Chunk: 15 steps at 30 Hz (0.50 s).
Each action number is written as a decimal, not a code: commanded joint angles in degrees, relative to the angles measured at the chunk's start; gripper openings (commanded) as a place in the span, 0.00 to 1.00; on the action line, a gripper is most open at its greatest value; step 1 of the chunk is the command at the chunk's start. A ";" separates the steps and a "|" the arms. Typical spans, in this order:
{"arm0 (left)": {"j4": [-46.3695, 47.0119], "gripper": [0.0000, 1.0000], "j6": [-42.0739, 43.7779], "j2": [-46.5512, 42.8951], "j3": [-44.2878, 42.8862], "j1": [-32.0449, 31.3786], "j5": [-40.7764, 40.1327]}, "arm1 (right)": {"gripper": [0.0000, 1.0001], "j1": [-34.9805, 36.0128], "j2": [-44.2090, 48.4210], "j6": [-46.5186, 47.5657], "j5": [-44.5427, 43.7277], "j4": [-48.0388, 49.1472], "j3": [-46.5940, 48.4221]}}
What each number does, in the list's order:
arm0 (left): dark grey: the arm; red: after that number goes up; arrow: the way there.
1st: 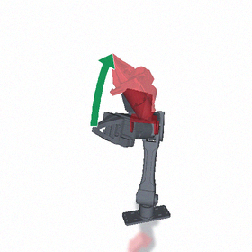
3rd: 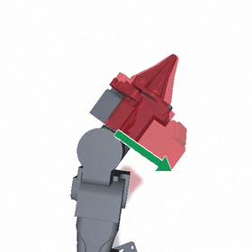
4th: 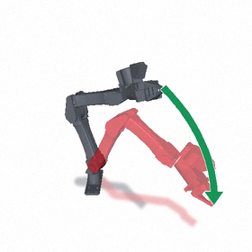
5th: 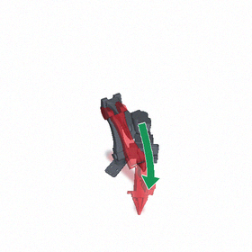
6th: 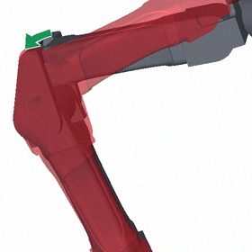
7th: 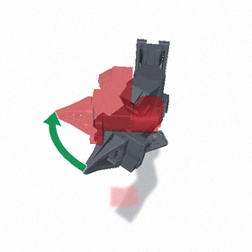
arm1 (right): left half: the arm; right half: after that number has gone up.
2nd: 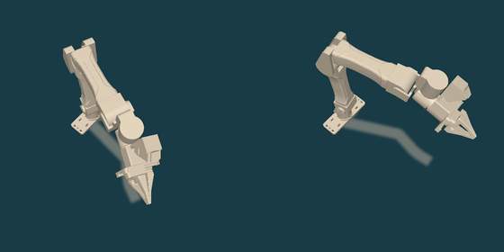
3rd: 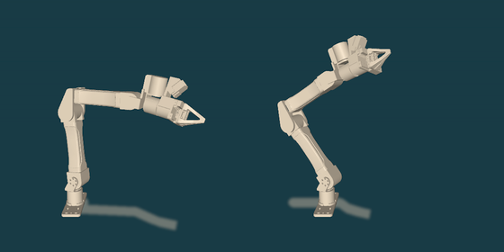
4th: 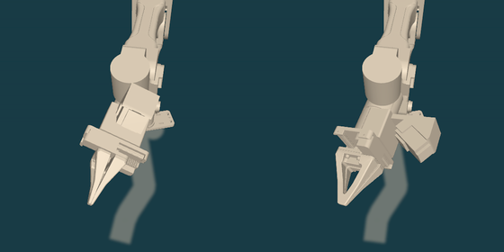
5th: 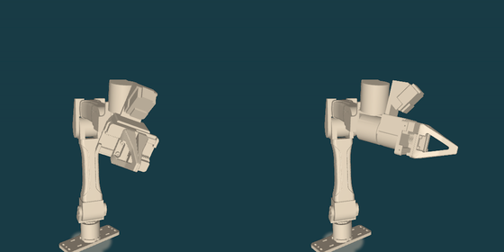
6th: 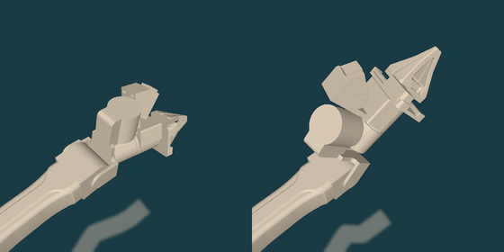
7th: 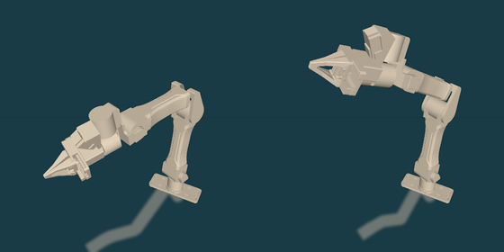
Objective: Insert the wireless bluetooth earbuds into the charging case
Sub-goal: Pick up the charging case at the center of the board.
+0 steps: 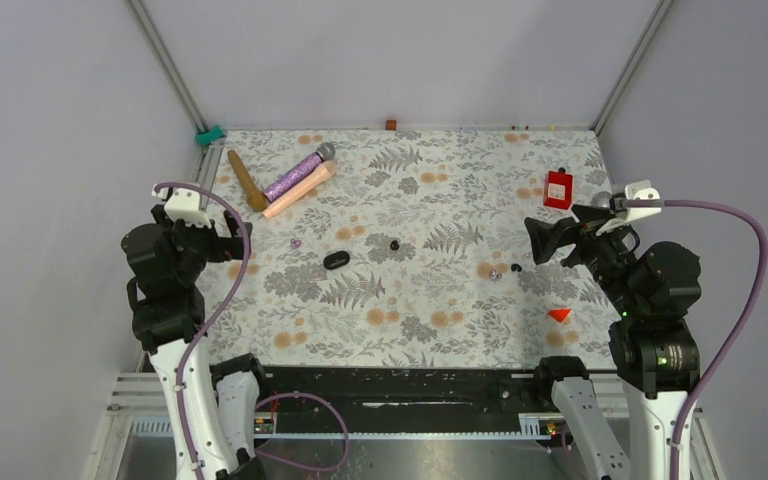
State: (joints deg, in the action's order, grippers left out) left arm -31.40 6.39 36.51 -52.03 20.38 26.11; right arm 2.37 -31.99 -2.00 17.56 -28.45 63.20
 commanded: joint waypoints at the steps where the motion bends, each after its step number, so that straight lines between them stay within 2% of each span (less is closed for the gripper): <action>1: 3.09 0.99 0.36 1.50 -0.89 0.62 3.80 | 0.98 0.44 0.52 0.69 -1.38 3.55 -0.24; 15: 2.22 0.99 1.80 1.43 -0.65 0.71 6.07 | 0.99 0.42 0.41 1.64 -4.08 6.17 -2.66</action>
State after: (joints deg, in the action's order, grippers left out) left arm -31.33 6.90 38.72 -52.03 20.73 29.65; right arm 2.42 -31.77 -1.54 14.72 -26.09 61.19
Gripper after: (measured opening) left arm 0.985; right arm 0.988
